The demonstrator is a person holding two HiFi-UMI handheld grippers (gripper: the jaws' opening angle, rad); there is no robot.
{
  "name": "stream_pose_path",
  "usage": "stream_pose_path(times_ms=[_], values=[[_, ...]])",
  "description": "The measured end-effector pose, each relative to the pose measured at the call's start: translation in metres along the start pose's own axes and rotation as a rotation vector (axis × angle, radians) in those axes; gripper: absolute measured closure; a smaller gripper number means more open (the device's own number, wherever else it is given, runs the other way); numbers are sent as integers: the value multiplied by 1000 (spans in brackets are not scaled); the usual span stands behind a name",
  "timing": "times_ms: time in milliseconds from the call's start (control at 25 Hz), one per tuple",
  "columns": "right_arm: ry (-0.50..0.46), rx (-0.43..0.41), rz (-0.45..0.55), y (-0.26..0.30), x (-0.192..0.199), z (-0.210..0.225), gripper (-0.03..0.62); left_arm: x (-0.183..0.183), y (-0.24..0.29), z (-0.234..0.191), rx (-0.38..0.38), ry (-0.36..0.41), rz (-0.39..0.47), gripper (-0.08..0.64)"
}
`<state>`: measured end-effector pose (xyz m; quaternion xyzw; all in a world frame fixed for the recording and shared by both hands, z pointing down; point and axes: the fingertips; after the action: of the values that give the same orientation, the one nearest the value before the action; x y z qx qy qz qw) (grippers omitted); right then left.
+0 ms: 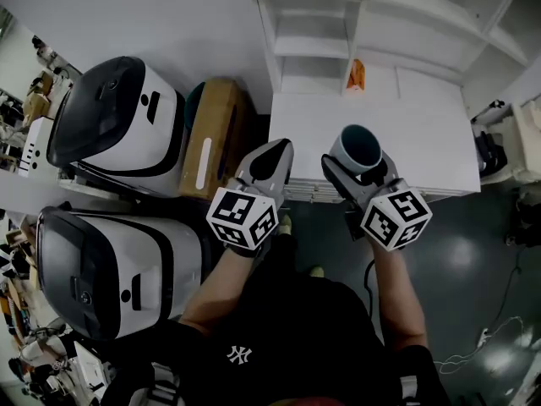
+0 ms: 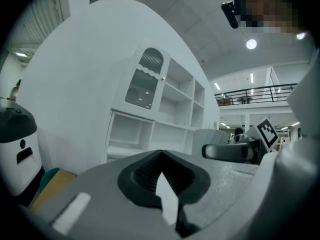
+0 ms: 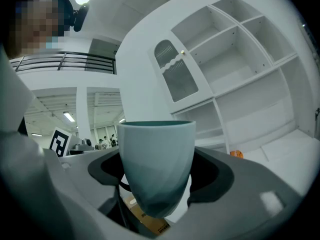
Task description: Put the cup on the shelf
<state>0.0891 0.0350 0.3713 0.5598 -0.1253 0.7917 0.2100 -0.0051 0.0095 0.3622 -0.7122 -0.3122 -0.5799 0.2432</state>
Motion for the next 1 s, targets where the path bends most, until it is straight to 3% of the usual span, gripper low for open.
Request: stream_pose_path(times_ms=[480, 1000], values=[[-19, 91, -13, 160, -17, 53, 202, -14, 102, -126, 83, 1, -21, 558], [-59, 141, -45, 268, -19, 130, 202, -6, 180, -190, 73, -19, -15, 560]])
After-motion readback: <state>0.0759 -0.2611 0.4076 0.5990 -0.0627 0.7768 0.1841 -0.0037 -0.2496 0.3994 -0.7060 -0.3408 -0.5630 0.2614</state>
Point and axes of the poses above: the fingertips, and each gripper's own axes: y forward along the fingers, z to its right, x out of its underside, and after that the axes turned 5 degrees about z, right-handed
